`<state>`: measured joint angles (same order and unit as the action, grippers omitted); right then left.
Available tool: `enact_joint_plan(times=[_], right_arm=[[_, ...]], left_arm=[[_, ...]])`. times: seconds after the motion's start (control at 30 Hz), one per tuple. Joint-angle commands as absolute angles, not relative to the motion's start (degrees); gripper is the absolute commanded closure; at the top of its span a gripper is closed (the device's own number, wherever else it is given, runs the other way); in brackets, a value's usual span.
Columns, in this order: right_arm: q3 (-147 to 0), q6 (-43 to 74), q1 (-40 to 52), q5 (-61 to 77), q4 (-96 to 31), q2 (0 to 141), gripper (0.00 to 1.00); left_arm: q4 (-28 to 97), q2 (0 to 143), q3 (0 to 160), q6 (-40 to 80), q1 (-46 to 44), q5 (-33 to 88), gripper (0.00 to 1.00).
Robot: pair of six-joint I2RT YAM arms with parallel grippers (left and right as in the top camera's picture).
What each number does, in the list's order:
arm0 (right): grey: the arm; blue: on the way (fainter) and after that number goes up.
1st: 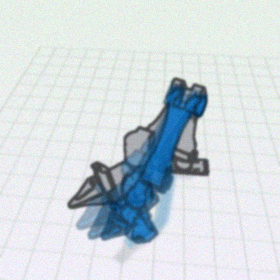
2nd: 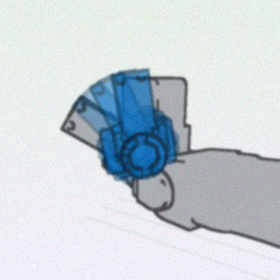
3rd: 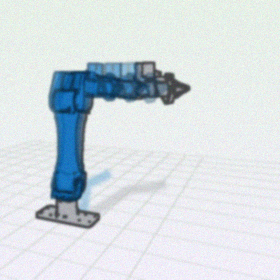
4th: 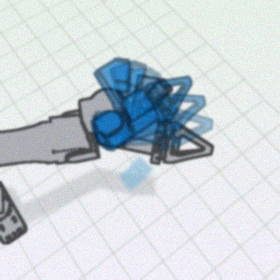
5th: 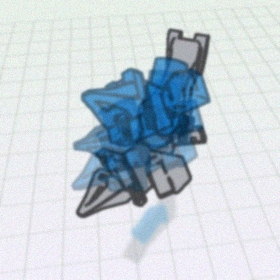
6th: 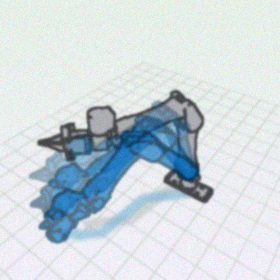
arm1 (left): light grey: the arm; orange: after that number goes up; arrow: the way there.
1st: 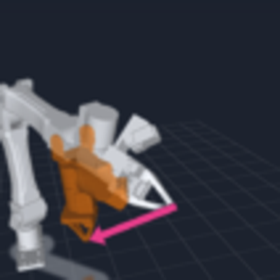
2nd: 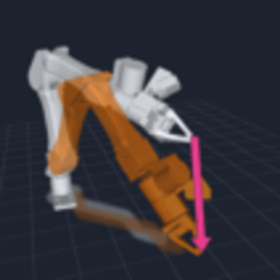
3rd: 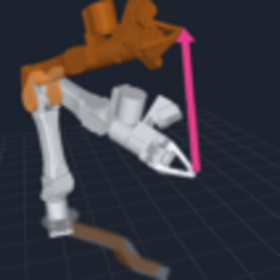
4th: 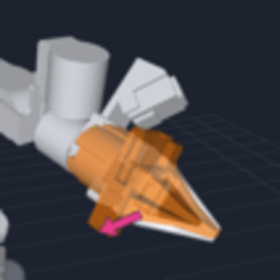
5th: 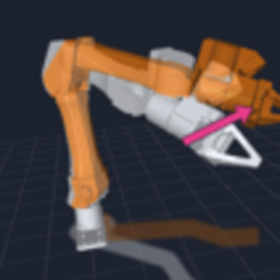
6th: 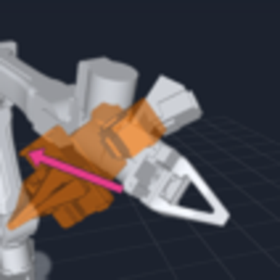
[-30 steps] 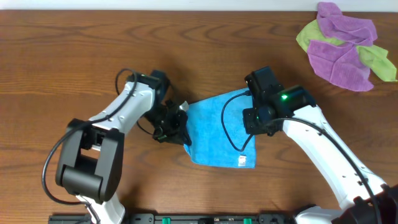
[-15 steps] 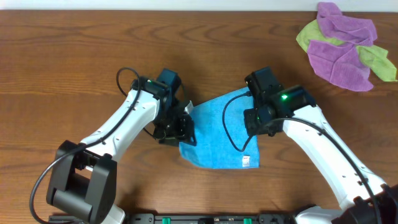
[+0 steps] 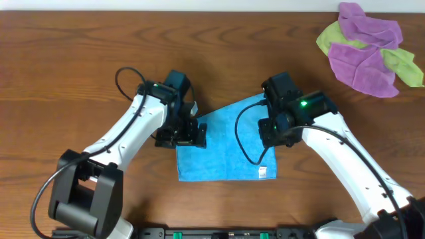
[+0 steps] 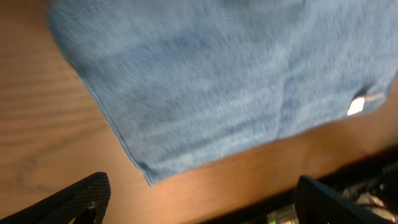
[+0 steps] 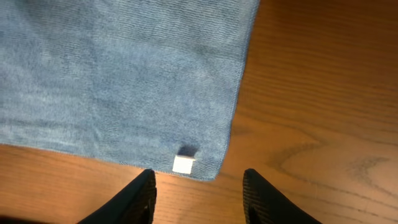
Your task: Fold the cloth
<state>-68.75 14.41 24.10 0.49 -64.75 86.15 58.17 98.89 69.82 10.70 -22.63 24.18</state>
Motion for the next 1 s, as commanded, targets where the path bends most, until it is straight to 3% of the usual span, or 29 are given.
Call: enact_joint_plan(times=[0.0, 0.2, 0.47, 0.97], right_arm=[[-69.6, 12.5, 22.7, 1.1, -63.5, 85.6, 0.5], [-69.6, 10.1, 18.8, 4.4, -58.6, 85.8, 0.41], [-69.6, 9.1, 11.6, 11.6, -56.4, 86.5, 0.4], [-69.6, 6.6, 9.3, 17.0, -55.9, 89.5, 0.39]], left_arm=[[56.8, 98.6, 69.5, 11.4, -20.9, 21.9, 0.05], [52.5, 98.6, 69.5, 11.7, -17.4, 22.0, 0.05], [48.0, 99.2, 69.5, 12.3, -12.5, 24.3, 0.05], [44.1, 109.2, 69.5, 12.3, -11.5, 35.6, 0.05]])
